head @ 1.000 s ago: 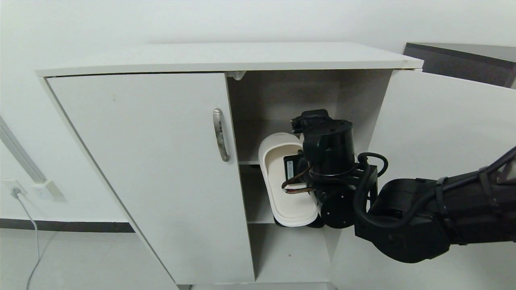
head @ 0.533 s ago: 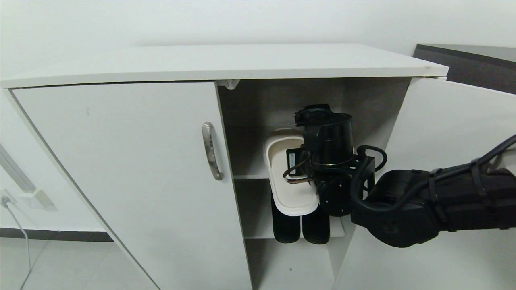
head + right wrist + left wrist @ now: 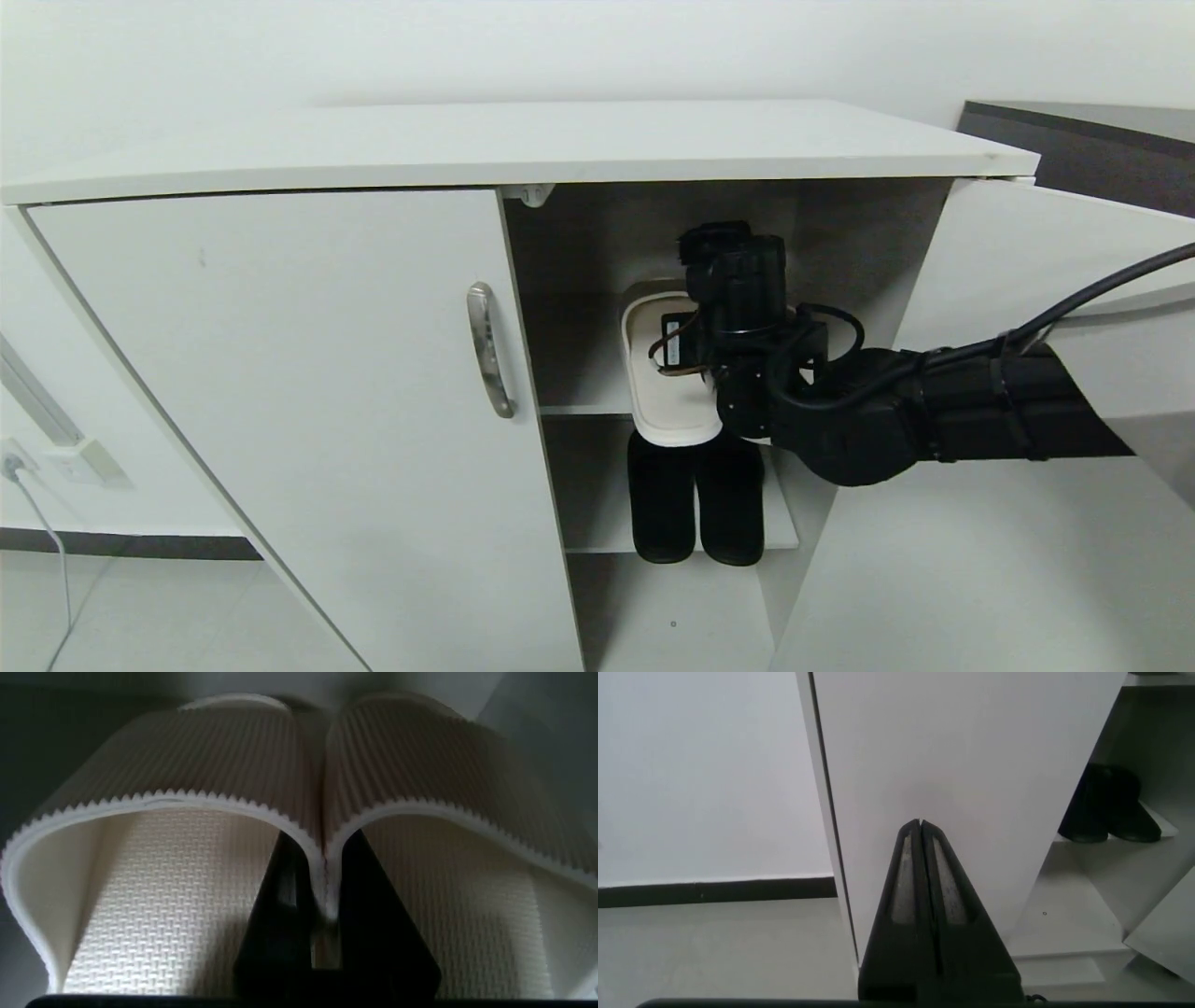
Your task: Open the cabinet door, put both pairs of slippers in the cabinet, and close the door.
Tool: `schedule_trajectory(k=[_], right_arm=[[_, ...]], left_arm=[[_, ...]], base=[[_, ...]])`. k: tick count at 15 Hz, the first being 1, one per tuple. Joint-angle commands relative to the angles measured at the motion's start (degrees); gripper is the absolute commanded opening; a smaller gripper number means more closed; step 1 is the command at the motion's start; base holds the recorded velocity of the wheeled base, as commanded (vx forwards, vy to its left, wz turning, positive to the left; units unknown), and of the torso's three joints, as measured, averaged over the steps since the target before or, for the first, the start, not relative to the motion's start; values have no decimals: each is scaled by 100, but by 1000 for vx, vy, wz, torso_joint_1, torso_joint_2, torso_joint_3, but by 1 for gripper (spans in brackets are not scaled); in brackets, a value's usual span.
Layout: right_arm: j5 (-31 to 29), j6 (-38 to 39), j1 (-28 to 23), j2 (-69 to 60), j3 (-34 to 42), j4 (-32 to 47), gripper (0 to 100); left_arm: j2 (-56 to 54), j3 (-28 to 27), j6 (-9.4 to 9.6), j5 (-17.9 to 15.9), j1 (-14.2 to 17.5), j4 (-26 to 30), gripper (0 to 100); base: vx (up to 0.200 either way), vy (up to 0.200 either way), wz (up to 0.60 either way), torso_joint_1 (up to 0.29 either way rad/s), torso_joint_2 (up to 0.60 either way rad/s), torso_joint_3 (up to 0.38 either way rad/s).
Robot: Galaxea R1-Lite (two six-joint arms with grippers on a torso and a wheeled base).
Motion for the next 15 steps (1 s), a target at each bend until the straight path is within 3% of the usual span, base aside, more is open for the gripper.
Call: schedule_trajectory(k=[1,5,10,11,15], right_arm=[[23,-8,-99,290,-378,93,0],[94,-34,-284,756,-1152,217,0],[94,-60,-266,756,-1345,463,0],[94,-60,-258,747,-1345,480,100],[94,-60,-214,589,-1187,507,100]], left_arm=[[7,0,0,-2,1,0,0],[7,0,0,-2,1,0,0],[7,0,0,-2,1,0,0],[7,0,0,-2,1,0,0],[7,0,0,-2,1,0,0]], base=[[0,0,0,0,0,0],[0,0,0,0,0,0],[0,0,0,0,0,0],[0,0,0,0,0,0],[0,0,0,0,0,0]])
